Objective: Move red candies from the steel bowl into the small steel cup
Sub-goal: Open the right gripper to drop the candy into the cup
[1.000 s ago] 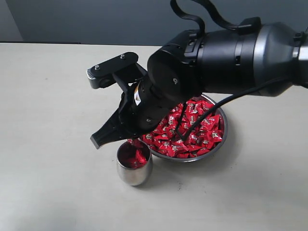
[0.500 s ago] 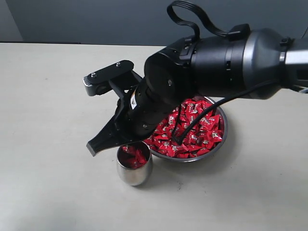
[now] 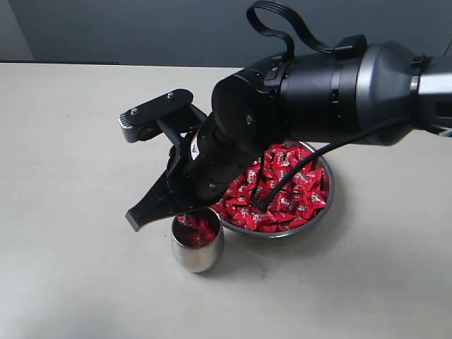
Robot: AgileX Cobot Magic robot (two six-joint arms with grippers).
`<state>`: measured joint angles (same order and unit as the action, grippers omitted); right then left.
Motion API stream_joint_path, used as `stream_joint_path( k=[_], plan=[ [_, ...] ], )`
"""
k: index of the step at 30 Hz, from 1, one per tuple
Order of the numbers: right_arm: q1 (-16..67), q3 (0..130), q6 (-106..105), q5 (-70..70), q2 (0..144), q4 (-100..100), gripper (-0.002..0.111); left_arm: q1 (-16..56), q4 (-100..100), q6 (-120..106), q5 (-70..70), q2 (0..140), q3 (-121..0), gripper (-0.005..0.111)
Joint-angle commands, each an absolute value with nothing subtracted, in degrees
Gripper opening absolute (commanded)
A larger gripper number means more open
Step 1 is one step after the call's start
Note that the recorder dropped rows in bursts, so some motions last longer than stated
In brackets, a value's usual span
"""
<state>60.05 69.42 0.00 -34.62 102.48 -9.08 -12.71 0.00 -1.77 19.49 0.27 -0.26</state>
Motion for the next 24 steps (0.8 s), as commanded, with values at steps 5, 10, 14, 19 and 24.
stream_joint_path(
  k=[5,10,14,19,24],
  plan=[
    [60.1,69.4,-0.5,-33.8,102.6,-8.5,0.001,-12.4,-0.3,-1.7,18.9,0.0,0.0,0.0],
    [60.1,69.4,-0.6,-33.9,102.6,-7.5,0.012,-12.4,-0.3,-1.7,18.9,0.0,0.0,0.0],
    [60.1,69.4,-0.6,-34.0,102.6,-7.5,0.03,-12.4,-0.3,-1.7,18.9,0.0,0.0,0.0],
    [60.1,69.4,-0.6,-33.9,102.6,-7.5,0.031,-12.4,-0.3,-1.7,18.9,0.0,0.0,0.0],
    [60.0,70.1,-0.6,-35.3,101.7,-6.9,0.031,-12.4,-0.3,-1.7,18.9,0.0,0.0,0.0]
  ],
)
